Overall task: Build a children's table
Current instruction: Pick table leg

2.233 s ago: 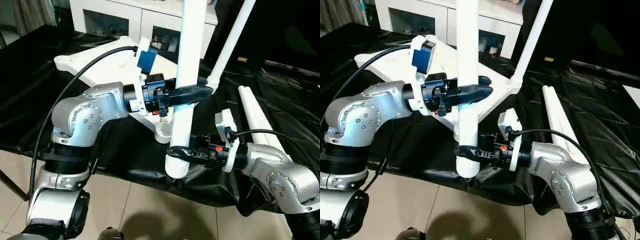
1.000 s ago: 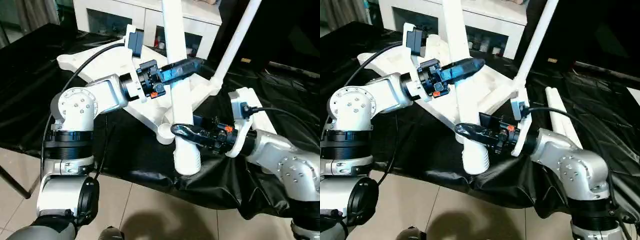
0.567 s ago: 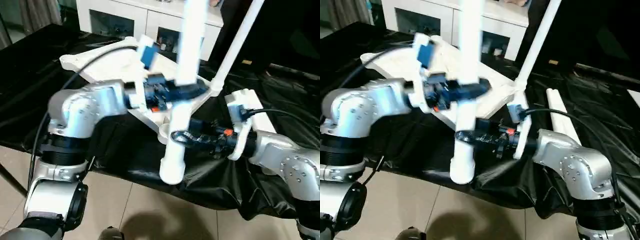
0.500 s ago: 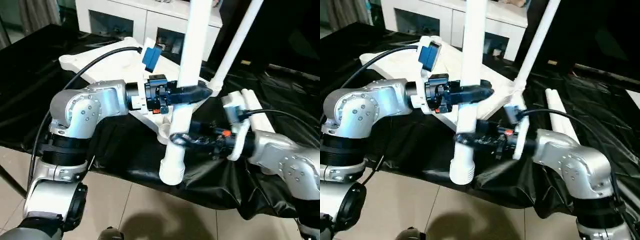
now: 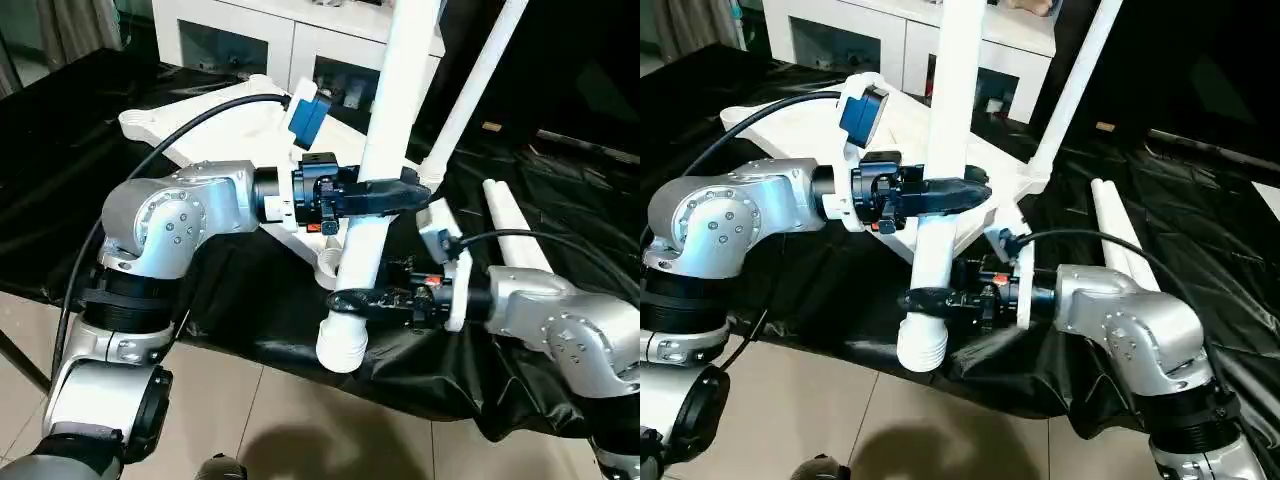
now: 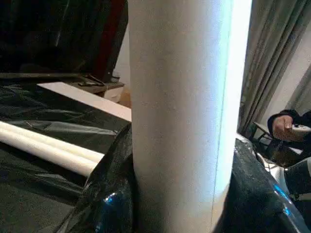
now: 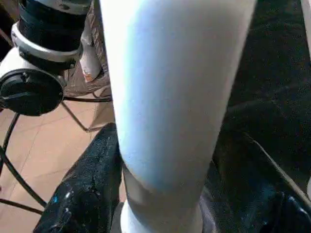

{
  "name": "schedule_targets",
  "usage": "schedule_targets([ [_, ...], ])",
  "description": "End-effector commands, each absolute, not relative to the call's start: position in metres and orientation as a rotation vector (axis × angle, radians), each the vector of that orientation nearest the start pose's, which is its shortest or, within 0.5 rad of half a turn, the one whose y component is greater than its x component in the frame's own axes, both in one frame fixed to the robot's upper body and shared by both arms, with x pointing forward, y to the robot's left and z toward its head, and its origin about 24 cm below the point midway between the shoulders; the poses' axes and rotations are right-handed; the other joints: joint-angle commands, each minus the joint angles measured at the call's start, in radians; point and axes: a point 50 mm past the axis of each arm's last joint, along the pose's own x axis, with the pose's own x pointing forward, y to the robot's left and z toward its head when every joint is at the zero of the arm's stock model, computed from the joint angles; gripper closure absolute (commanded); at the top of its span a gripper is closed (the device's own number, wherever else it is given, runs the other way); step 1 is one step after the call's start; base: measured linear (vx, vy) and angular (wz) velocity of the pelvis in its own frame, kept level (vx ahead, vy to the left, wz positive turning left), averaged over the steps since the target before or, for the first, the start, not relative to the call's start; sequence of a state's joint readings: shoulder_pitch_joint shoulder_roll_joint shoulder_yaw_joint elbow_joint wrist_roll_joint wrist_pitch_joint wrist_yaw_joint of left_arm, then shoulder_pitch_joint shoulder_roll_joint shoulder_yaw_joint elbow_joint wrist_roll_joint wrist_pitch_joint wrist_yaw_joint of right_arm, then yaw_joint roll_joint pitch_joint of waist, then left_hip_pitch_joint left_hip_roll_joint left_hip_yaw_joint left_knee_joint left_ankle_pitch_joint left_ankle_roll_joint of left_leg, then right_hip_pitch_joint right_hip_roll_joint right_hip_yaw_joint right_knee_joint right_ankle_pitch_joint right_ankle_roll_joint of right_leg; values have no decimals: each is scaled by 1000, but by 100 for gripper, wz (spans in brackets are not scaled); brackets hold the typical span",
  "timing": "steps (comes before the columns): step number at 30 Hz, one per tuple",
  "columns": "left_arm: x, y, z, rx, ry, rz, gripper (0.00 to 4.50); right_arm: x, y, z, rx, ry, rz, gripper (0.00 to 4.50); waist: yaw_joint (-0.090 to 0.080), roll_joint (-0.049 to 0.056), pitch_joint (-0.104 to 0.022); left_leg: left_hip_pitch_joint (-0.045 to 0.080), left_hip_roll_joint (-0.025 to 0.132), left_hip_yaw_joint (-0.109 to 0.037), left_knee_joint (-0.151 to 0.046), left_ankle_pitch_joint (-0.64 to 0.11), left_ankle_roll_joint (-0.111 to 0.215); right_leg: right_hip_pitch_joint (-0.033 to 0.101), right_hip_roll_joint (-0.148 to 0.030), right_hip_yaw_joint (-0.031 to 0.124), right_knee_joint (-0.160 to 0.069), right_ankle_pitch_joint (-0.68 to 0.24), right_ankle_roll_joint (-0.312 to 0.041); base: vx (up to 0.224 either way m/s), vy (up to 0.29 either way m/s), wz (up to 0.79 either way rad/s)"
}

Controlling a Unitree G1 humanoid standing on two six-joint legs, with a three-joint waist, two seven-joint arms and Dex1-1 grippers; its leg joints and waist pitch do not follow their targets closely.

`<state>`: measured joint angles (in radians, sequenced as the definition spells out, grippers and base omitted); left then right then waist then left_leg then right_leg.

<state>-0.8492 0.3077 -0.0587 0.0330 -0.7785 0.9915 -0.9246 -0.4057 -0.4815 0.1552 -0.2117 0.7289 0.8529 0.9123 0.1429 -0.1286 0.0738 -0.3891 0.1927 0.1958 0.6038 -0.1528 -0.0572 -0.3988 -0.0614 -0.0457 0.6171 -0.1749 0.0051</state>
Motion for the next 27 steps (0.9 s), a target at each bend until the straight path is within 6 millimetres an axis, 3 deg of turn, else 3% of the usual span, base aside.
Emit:
schedule_targets([
  [1,300,68,223,-253,163,-1530,273,261,-115,130,190,349,1359,162,-3,6,-74,30,40,-24,-69,-226,-76,31,-83,36,-77,-366,-94,0,0,0],
  [8,299,68,224,-262,158,-1537,273,260,-112,129,197,345,1375,162,-4,5,-71,31,40,-24,-70,-241,-78,29,-83,36,-81,-397,-88,0,0,0],
  [15,299,68,224,-262,158,-1535,273,259,-112,128,210,344,1382,233,-4,6,-71,31,40,-25,-70,-245,-78,28,-83,36,-82,-400,-84,0,0,0],
  [24,301,69,224,-273,157,-1529,273,260,-113,128,220,338,1378,265,-3,10,-73,32,40,-25,-71,-244,-80,30,-82,36,-78,-368,-98,0,0,0],
  [26,304,69,224,-283,154,-1500,217,260,-113,128,225,332,1373,265,-3,11,-74,31,40,-25,-71,-244,-81,30,-82,36,-77,-355,-103,0,0,0],
  [27,306,69,224,-304,157,-1490,217,260,-113,128,229,327,1369,265,-2,11,-74,32,41,-25,-71,-246,-82,30,-82,36,-77,-352,-105,0,0,0],
])
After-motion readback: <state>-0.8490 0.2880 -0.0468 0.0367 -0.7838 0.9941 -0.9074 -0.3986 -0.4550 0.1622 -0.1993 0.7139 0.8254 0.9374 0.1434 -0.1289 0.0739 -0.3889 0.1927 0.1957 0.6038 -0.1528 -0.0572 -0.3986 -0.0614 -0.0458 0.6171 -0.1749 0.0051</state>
